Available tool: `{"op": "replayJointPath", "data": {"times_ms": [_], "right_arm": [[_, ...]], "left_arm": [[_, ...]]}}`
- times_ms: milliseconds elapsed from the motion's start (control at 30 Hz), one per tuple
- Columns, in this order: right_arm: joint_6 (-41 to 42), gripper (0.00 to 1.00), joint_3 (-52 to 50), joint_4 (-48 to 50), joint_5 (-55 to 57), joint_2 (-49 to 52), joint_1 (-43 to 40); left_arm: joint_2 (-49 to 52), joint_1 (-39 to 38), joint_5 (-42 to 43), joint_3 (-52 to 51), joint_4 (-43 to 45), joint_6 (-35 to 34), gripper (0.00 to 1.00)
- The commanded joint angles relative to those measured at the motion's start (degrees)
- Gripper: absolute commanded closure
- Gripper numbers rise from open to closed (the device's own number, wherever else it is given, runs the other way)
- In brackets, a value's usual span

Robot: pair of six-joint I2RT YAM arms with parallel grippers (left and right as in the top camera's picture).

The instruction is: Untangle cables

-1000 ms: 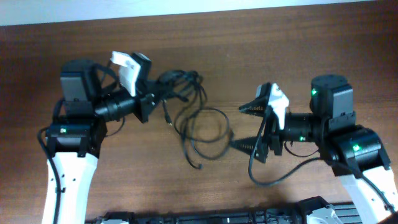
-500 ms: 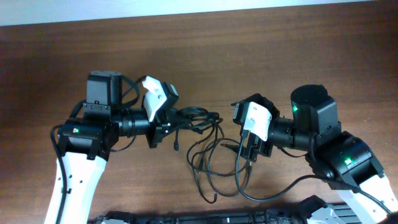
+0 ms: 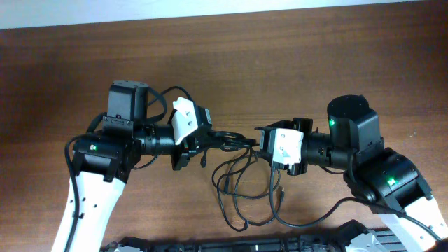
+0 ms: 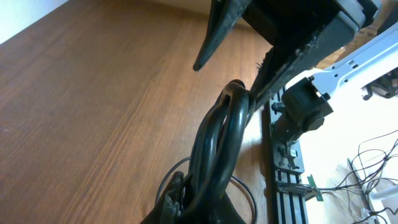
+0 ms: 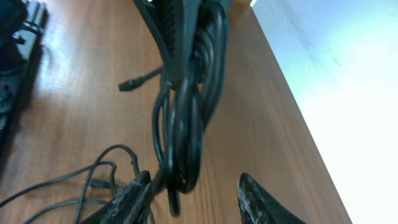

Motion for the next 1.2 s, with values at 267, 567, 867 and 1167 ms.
{"op": "replayJointPath", "data": {"times_ms": [267, 567, 867, 1167], "right_arm": [[-0.59, 0.85, 0.42, -0.15, -7.91, -0.28, 0.42], [-0.59, 0.96, 0.42, -3.39, -7.19, -0.31, 0.39], [-0.37, 0.96, 0.44, -6.67, -2.21, -1.01, 0.39], [-0.35, 0.96, 0.44, -6.25, -2.23, -1.07, 0.39]], "left_arm": [[-0.76, -2.91, 3.63, 0.48, 3.80, 1.09, 1.00], [-0.74, -5.14, 2.62, 0.48, 4.83, 1.07, 0.93], [-0.76, -3.52, -4.09, 0.48, 4.85, -3.52, 0.68], [-0.76, -3.52, -4.15, 0.48, 4.83, -3.50, 0.63]]}}
